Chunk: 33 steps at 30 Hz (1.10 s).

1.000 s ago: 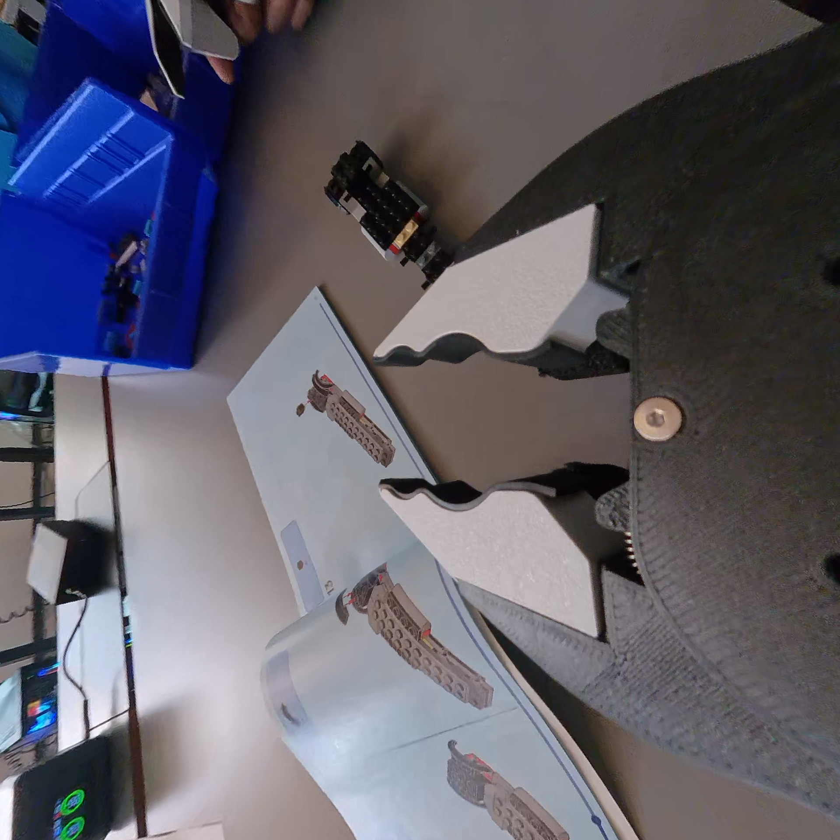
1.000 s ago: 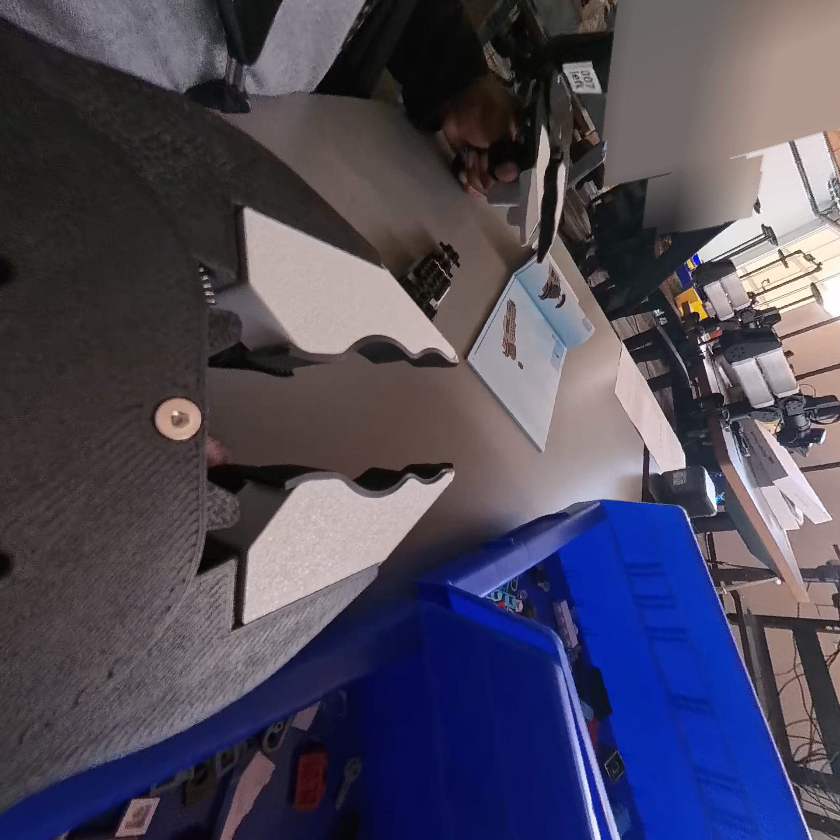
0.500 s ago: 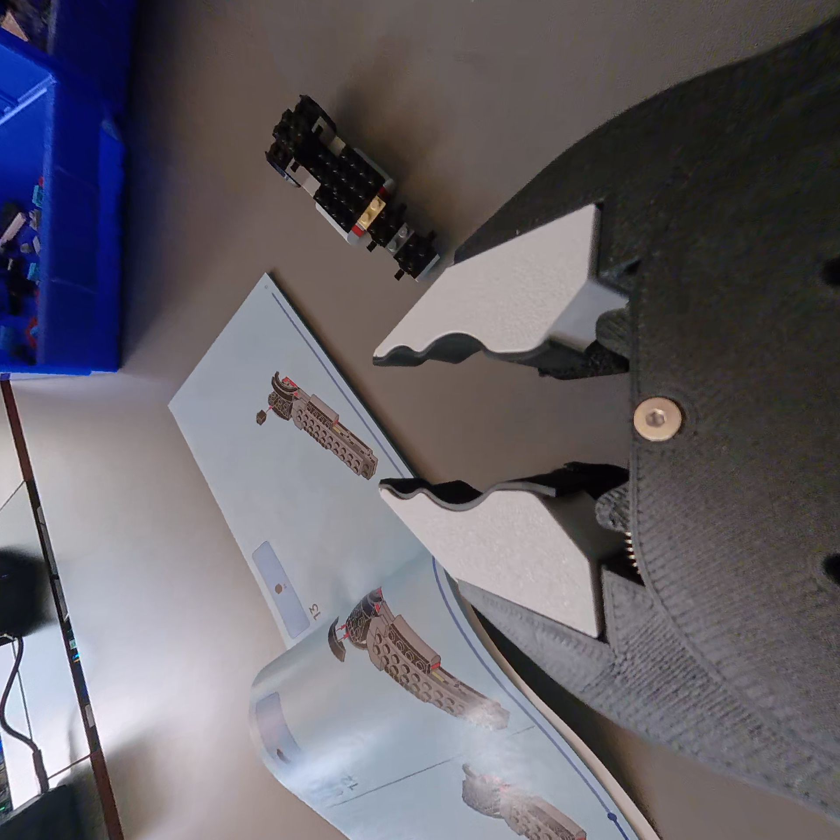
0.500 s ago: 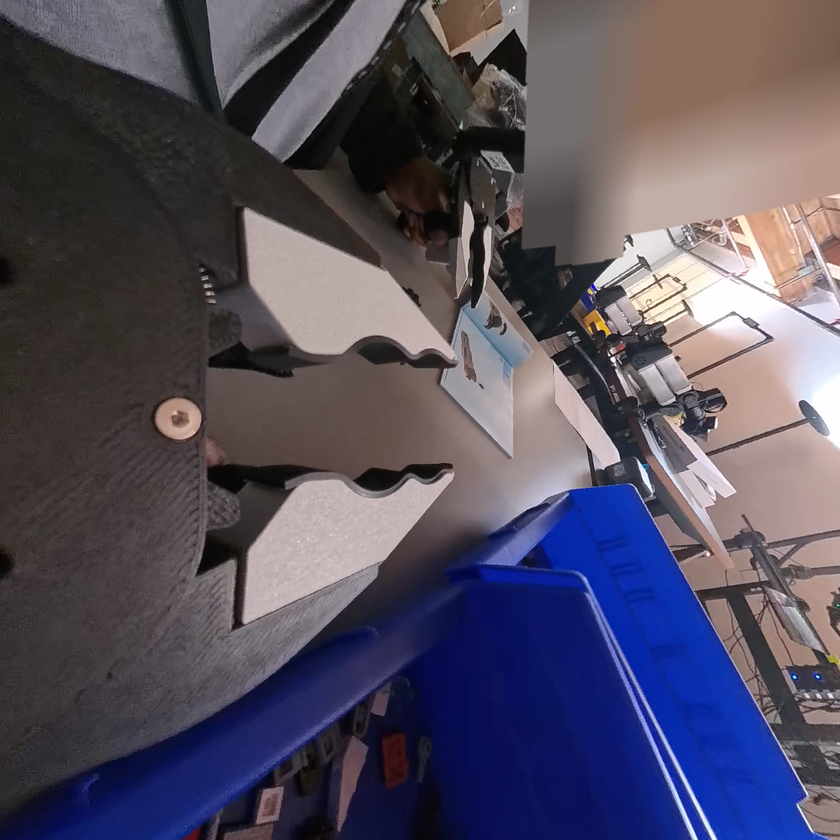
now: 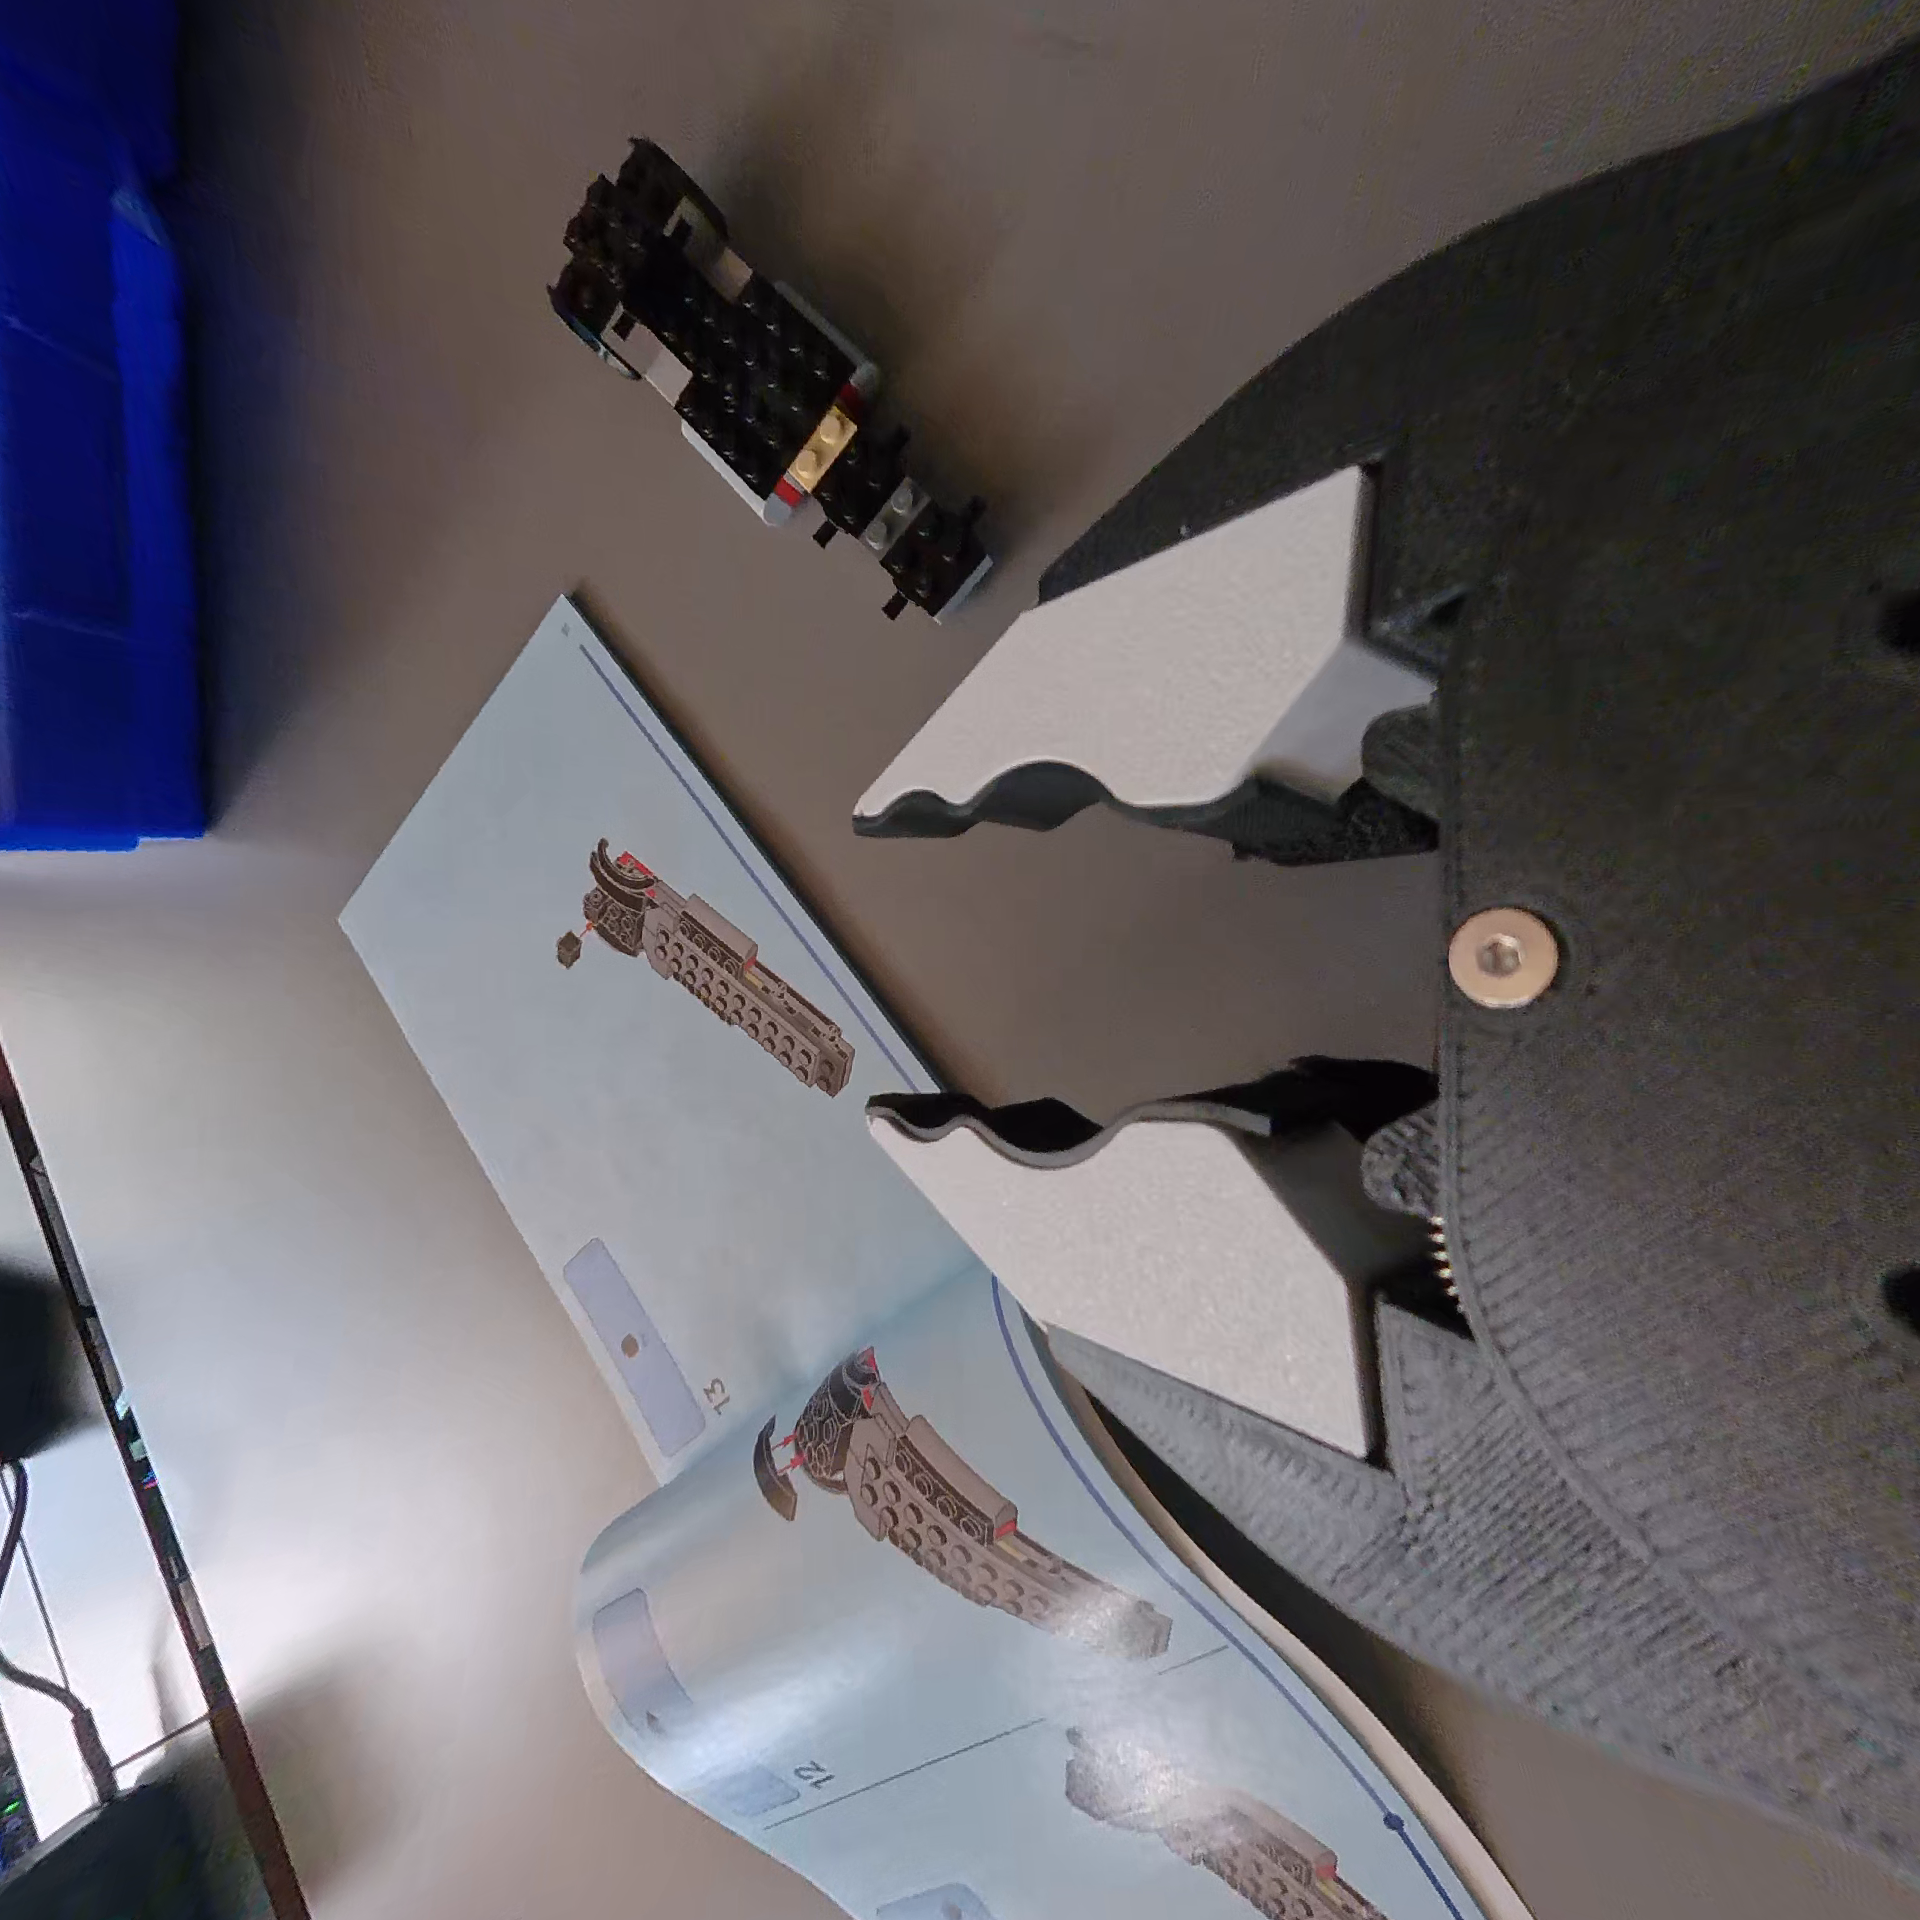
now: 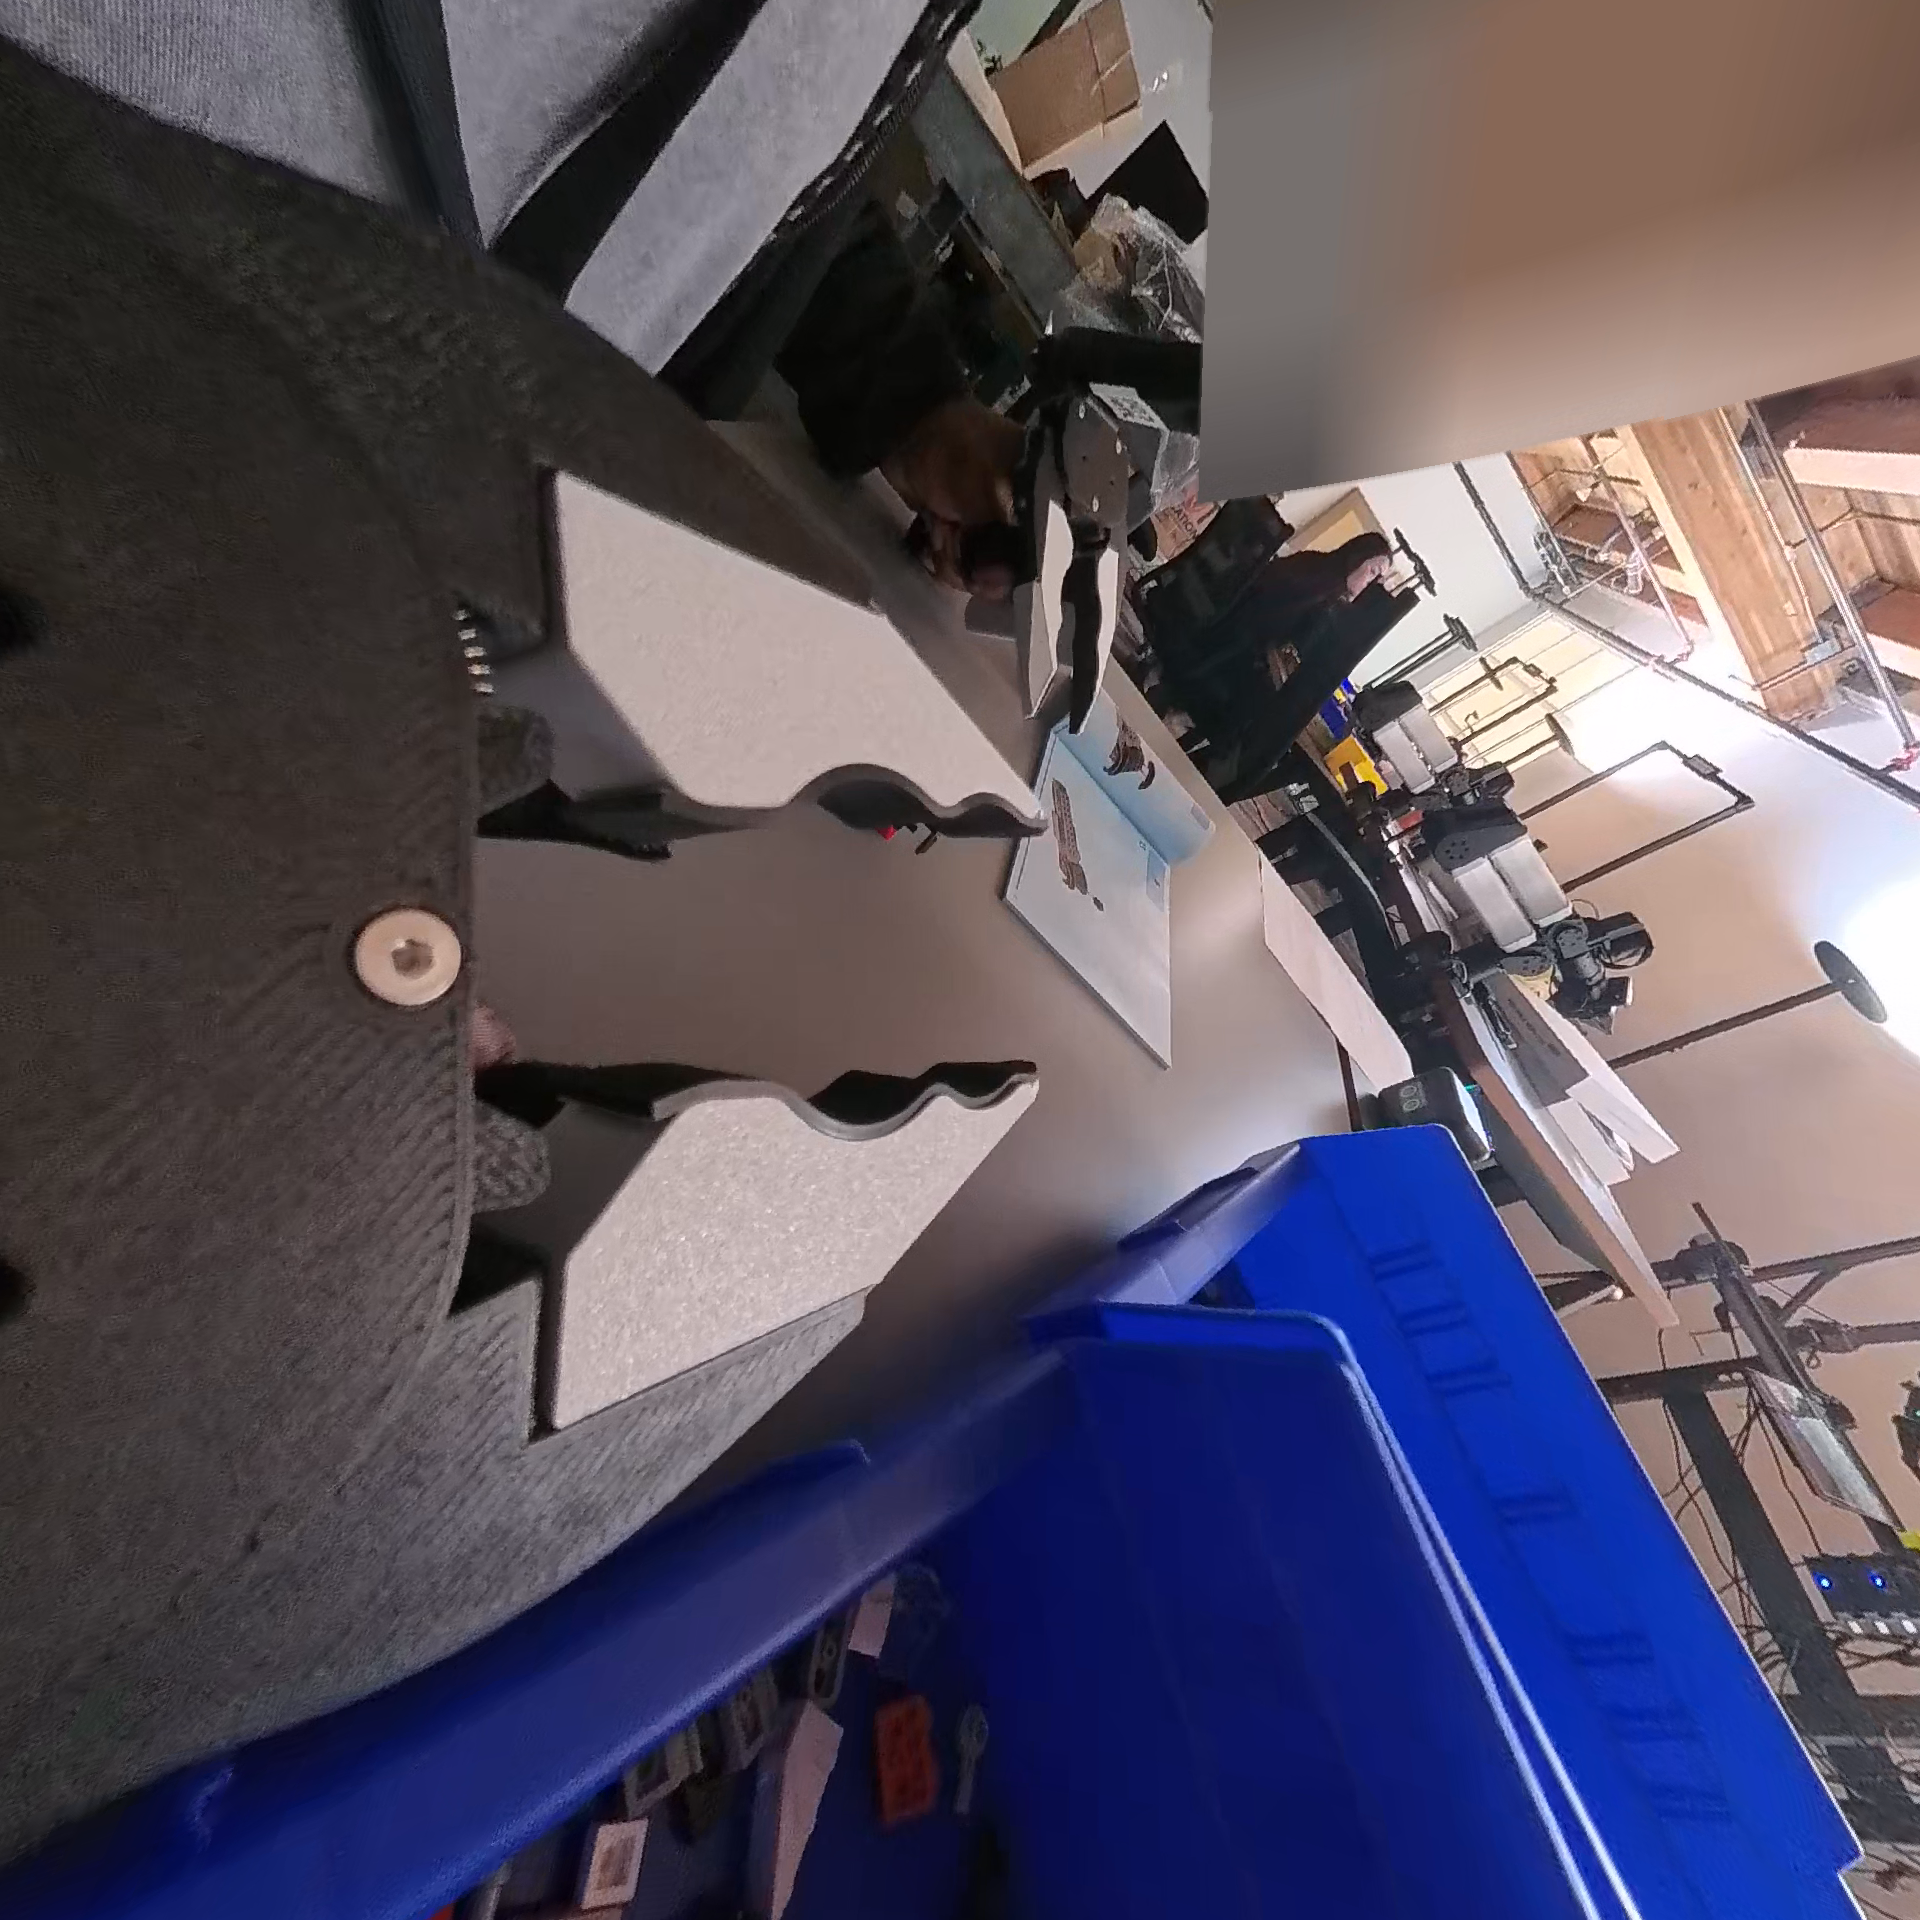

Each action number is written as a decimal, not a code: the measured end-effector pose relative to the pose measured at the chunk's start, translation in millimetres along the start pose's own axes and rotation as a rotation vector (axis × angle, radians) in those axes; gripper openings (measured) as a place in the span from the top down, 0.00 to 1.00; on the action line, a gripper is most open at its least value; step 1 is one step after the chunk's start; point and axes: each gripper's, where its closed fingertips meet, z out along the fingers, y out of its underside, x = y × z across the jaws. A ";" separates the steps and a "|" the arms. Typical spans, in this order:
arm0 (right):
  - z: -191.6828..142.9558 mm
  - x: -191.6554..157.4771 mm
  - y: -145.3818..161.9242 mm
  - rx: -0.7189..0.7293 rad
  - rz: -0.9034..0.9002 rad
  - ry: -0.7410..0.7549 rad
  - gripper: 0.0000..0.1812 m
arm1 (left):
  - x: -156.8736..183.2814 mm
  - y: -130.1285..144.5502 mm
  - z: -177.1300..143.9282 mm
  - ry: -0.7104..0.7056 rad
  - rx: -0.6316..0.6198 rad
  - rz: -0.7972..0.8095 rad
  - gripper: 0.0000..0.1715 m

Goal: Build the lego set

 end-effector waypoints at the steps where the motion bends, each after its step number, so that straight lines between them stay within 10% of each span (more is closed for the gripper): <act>1: 0.6 -0.1 0.2 -0.002 -0.004 0.002 0.75 | -0.5 -0.8 -0.7 0.001 0.006 -0.005 0.71; 10: -8.1 -2.3 -51.4 -0.040 -0.248 0.143 0.74 | -2.6 -13.0 -13.6 0.036 0.120 -0.061 0.72; 15: -38.8 80.2 -105.8 -0.324 -0.467 0.534 0.76 | -1.7 -22.7 -25.8 0.103 0.218 -0.112 0.72; 23: -53.1 202.7 -48.7 -1.001 -0.269 0.611 0.77 | -6.1 -35.9 -47.3 0.185 0.372 -0.199 0.72; 33: -52.0 236.6 -16.7 -1.132 -0.167 0.605 0.82 | -2.4 -33.0 -44.7 0.203 0.344 -0.195 0.72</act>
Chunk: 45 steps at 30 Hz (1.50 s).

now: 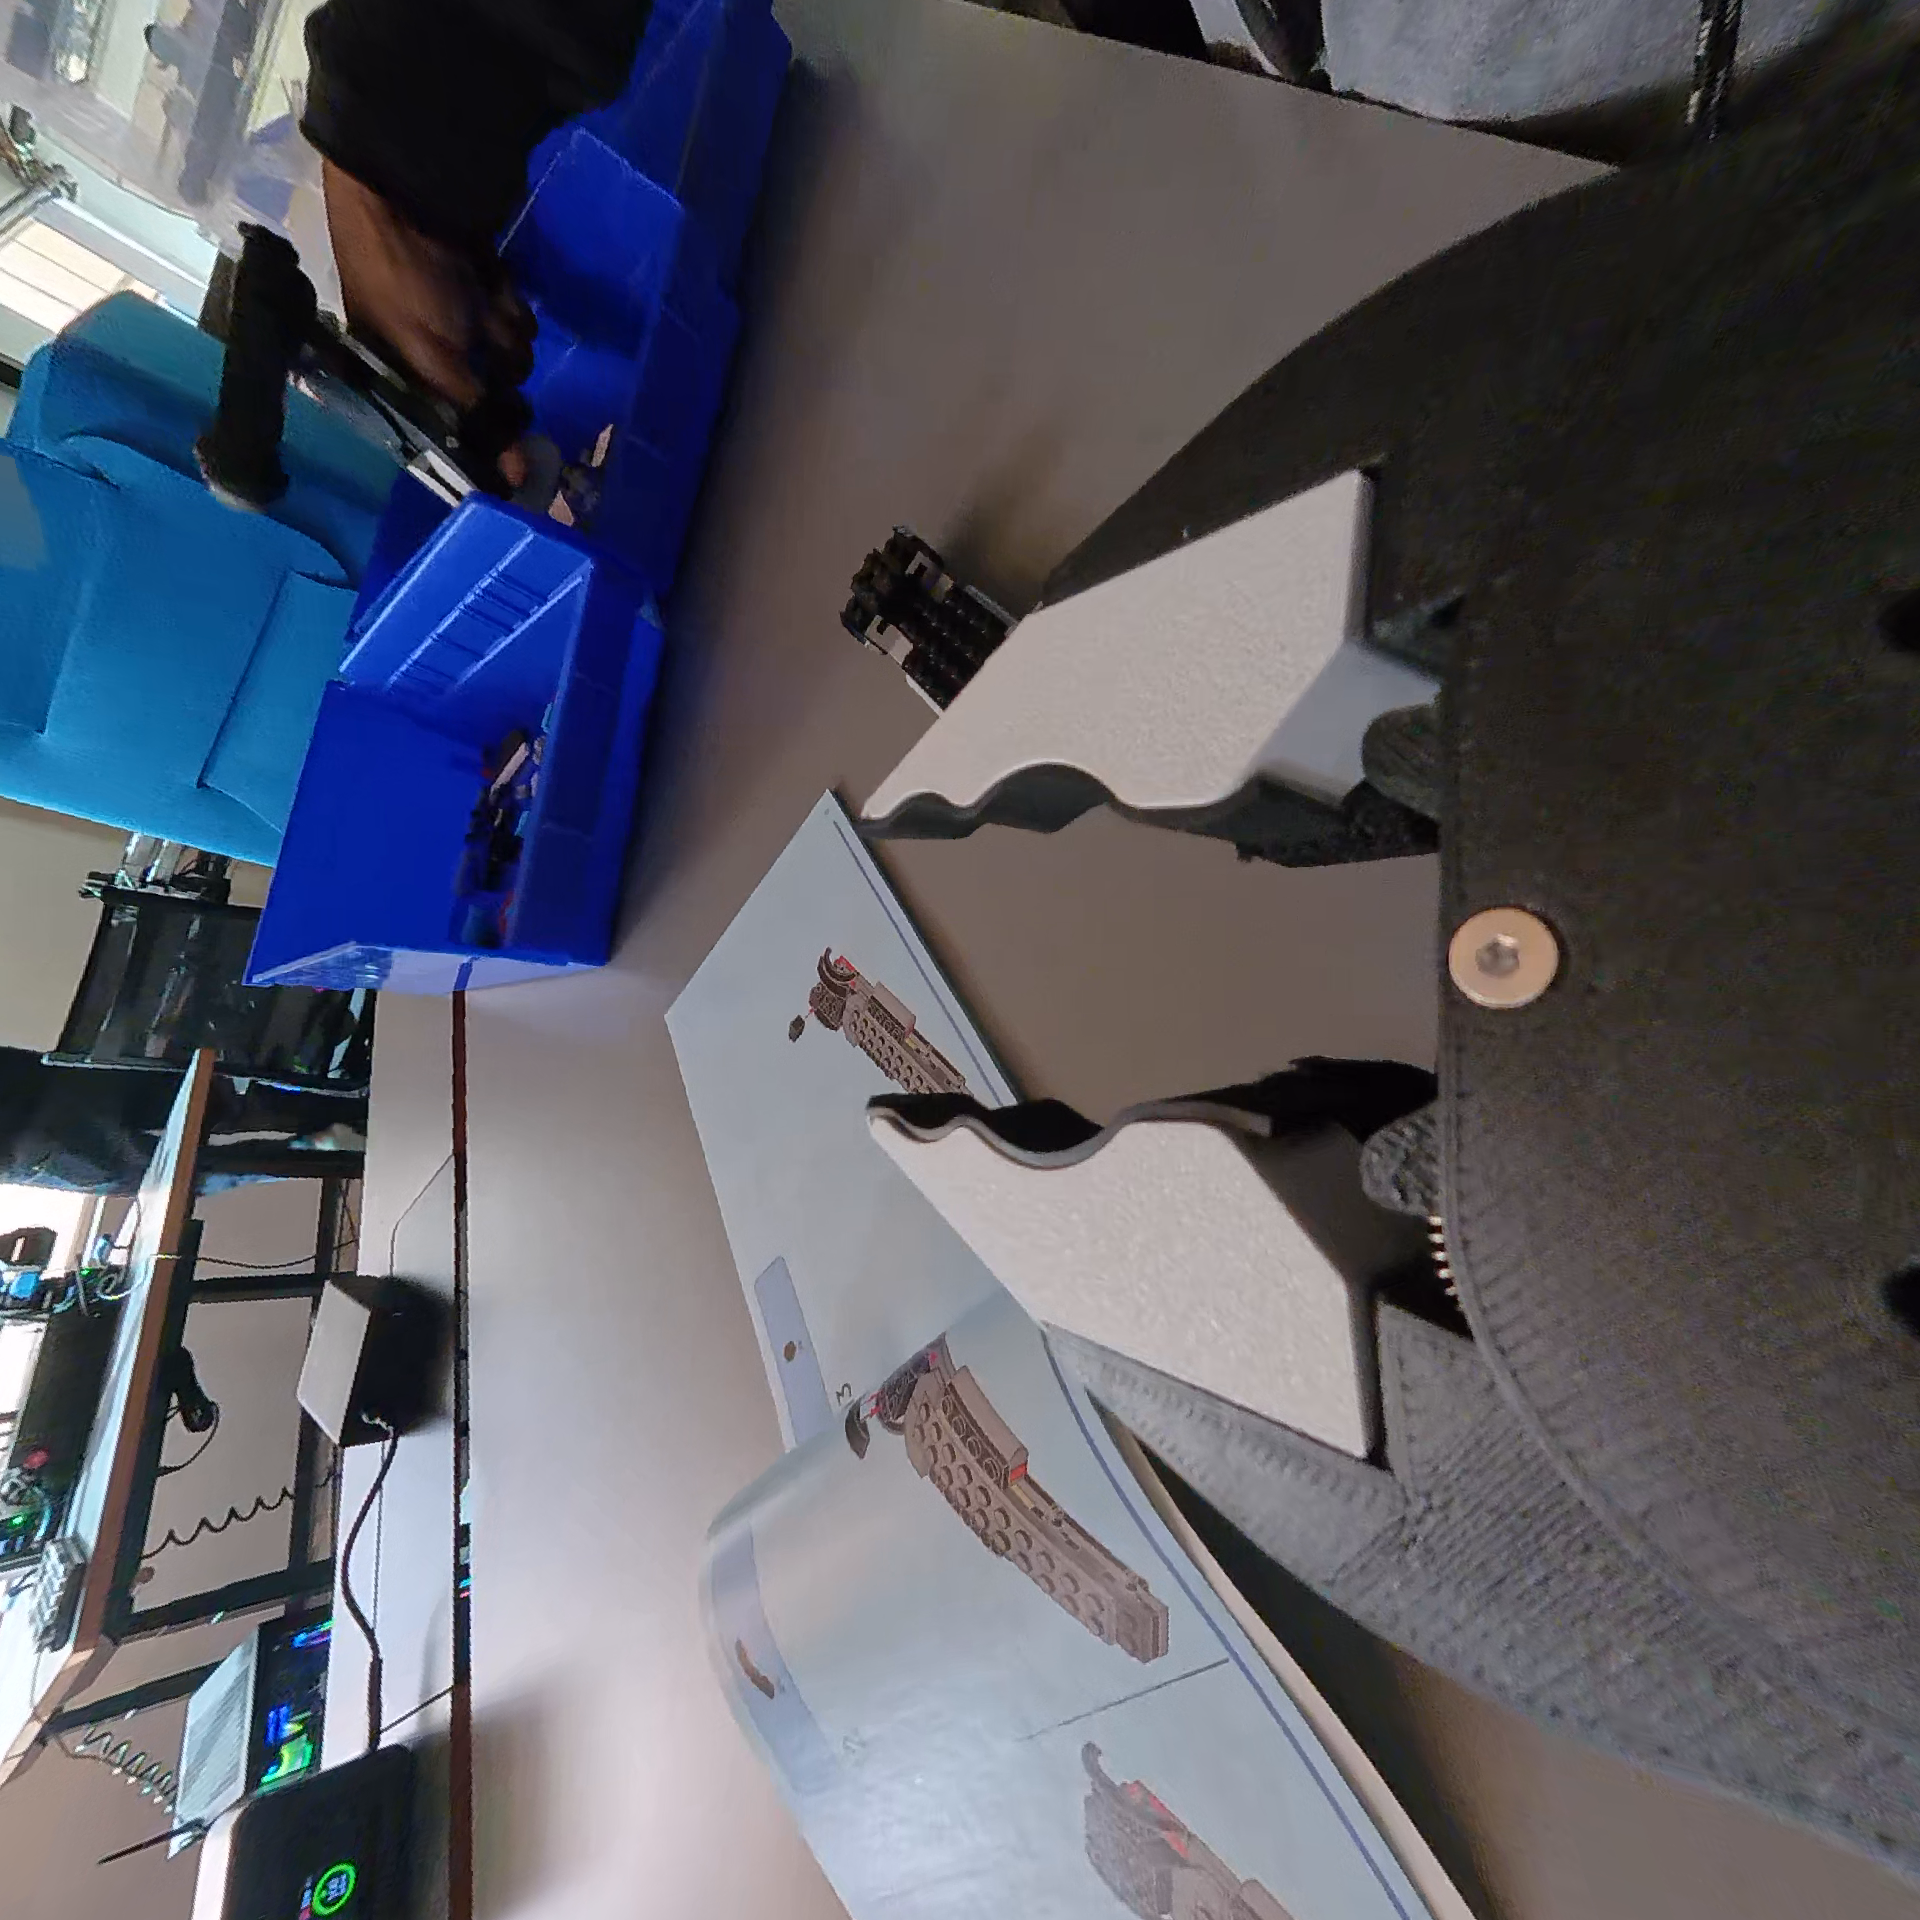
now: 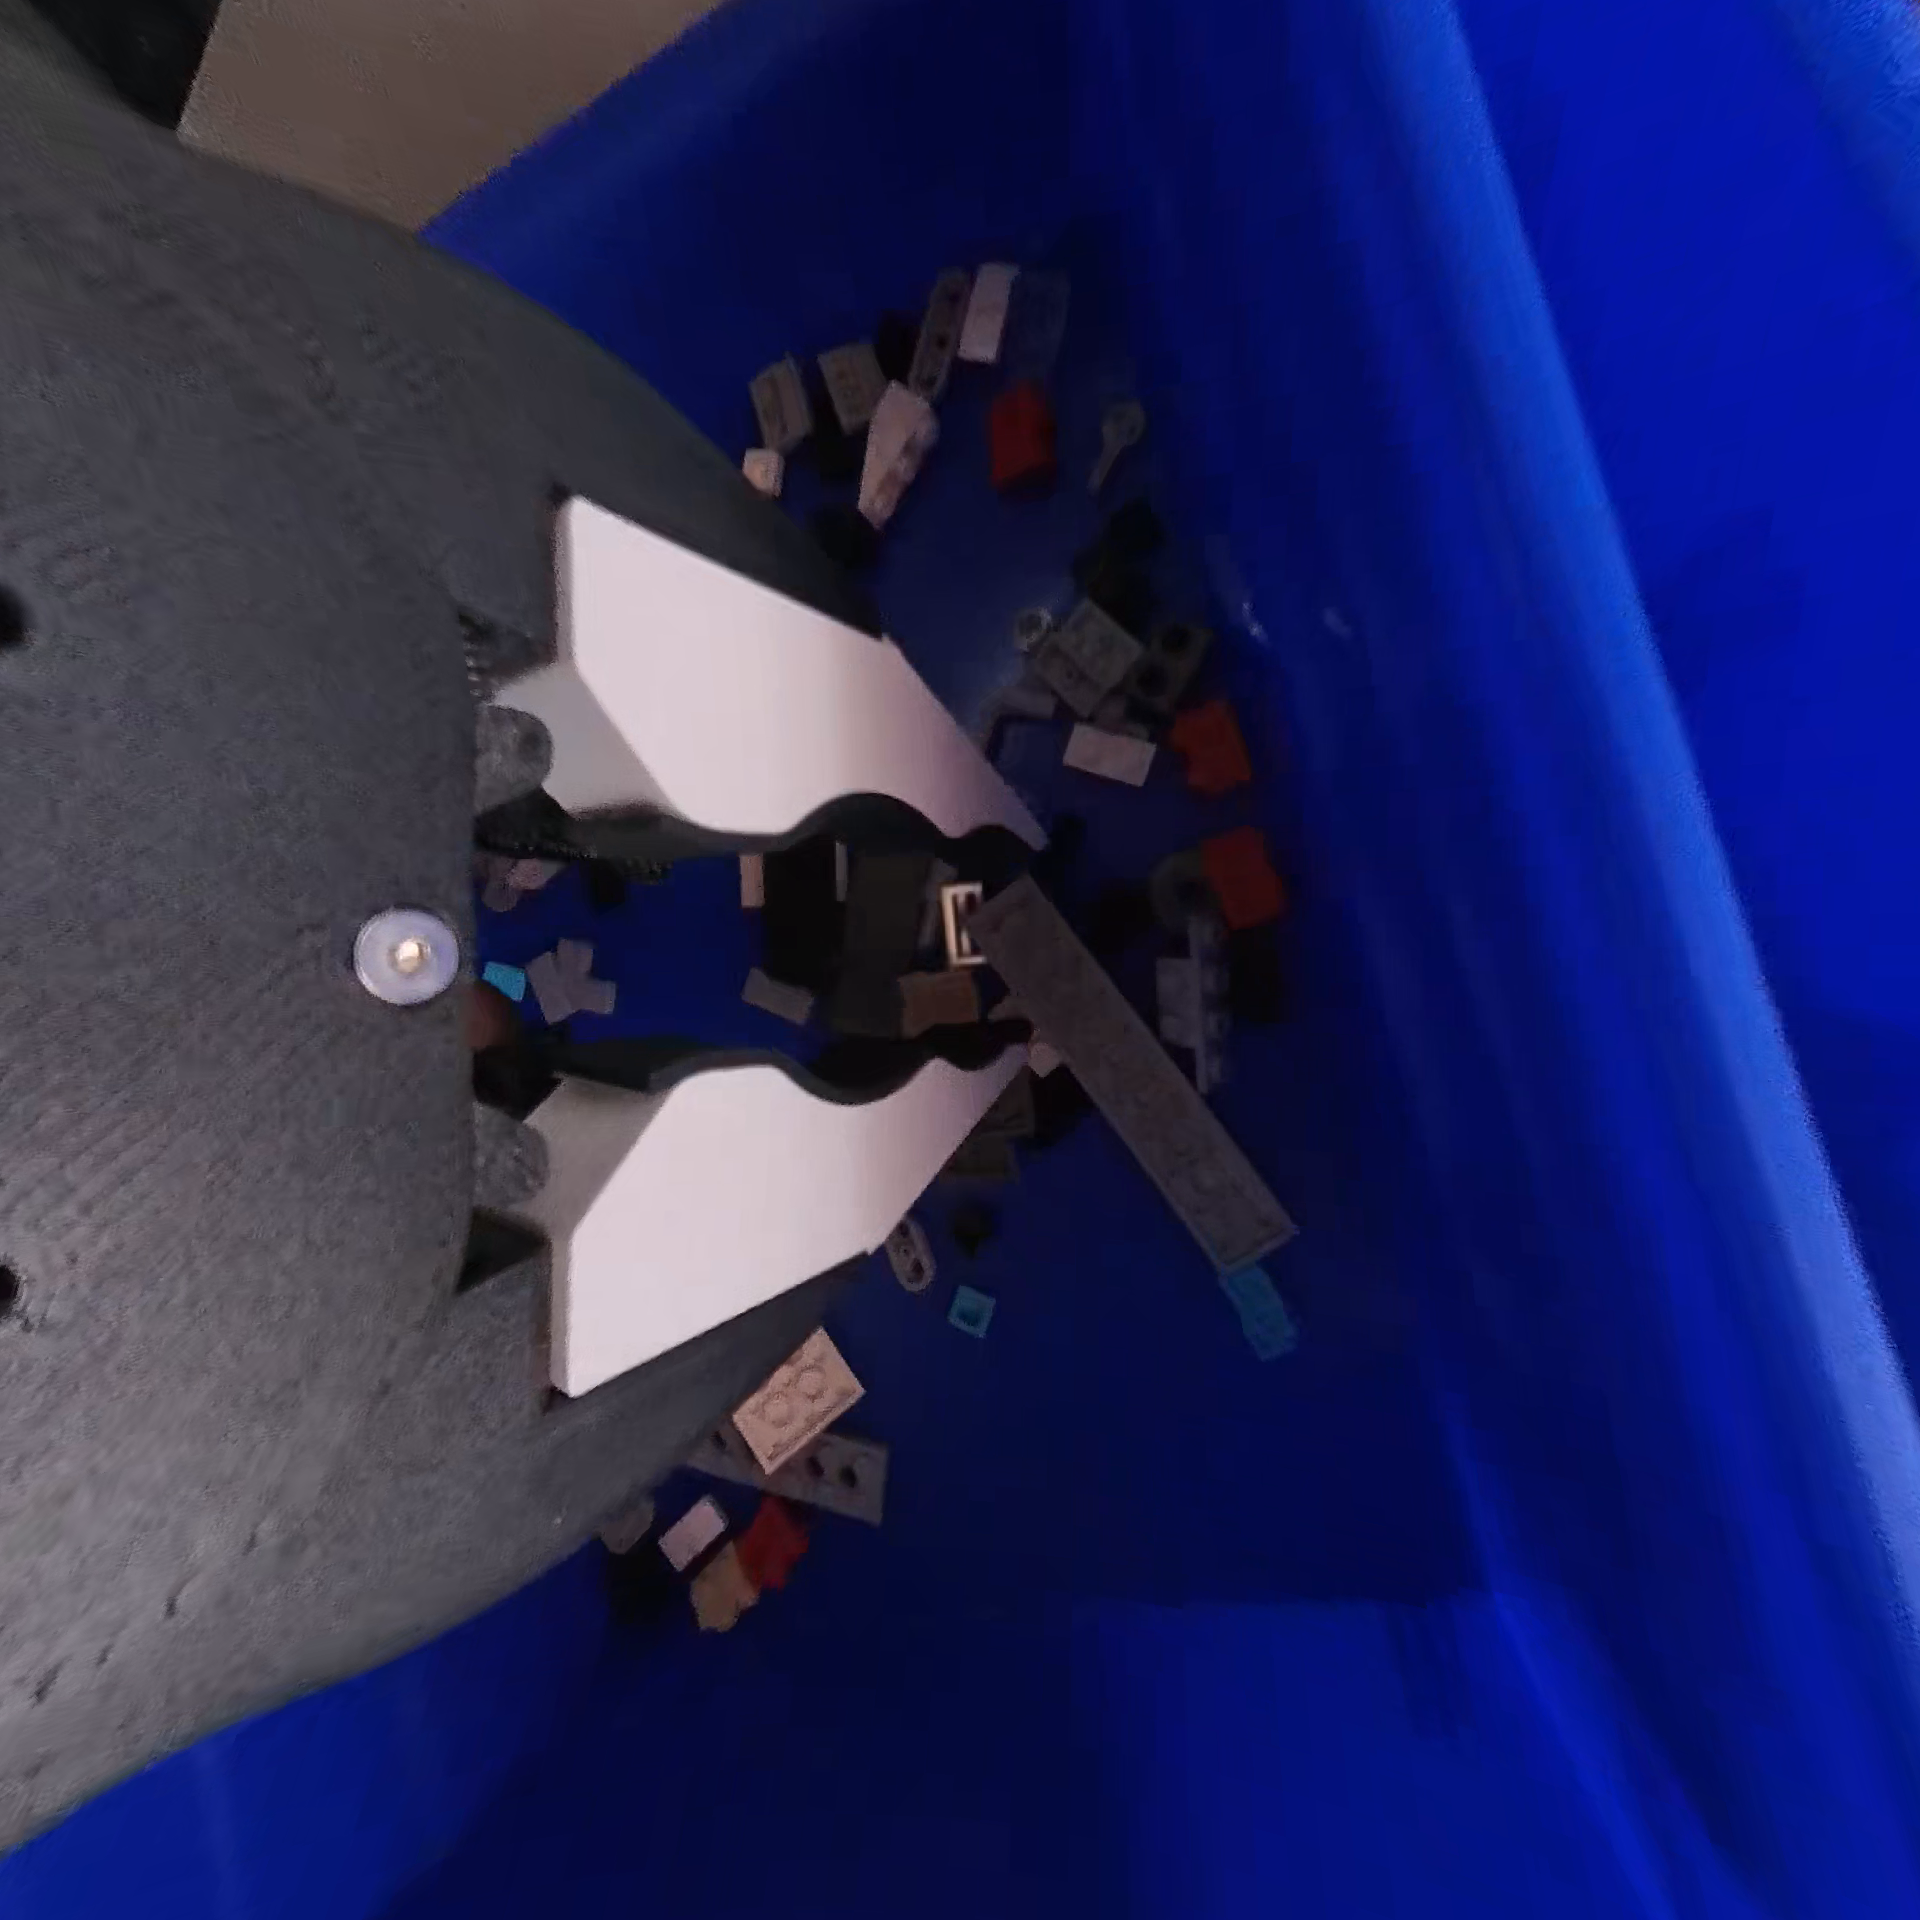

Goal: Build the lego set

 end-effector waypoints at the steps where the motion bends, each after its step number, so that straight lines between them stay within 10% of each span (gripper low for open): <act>1: 1.0 2.5 -0.8 0.003 -0.006 0.008 0.85 | -0.7 0.6 0.6 -0.002 -0.005 -0.004 0.72; 20: -95.2 -30.4 -3.4 0.306 -0.067 -0.028 0.89 | -7.4 6.9 6.7 -0.051 -0.056 -0.004 0.72; 31: -177.7 -199.2 4.1 0.657 -0.177 -0.426 0.89 | 0.4 -7.7 -11.2 0.017 0.076 -0.078 0.72; 45: -105.7 -360.5 -24.6 0.669 -0.173 -1.005 0.91 | 38.8 -9.9 -19.6 0.265 0.133 -0.245 0.72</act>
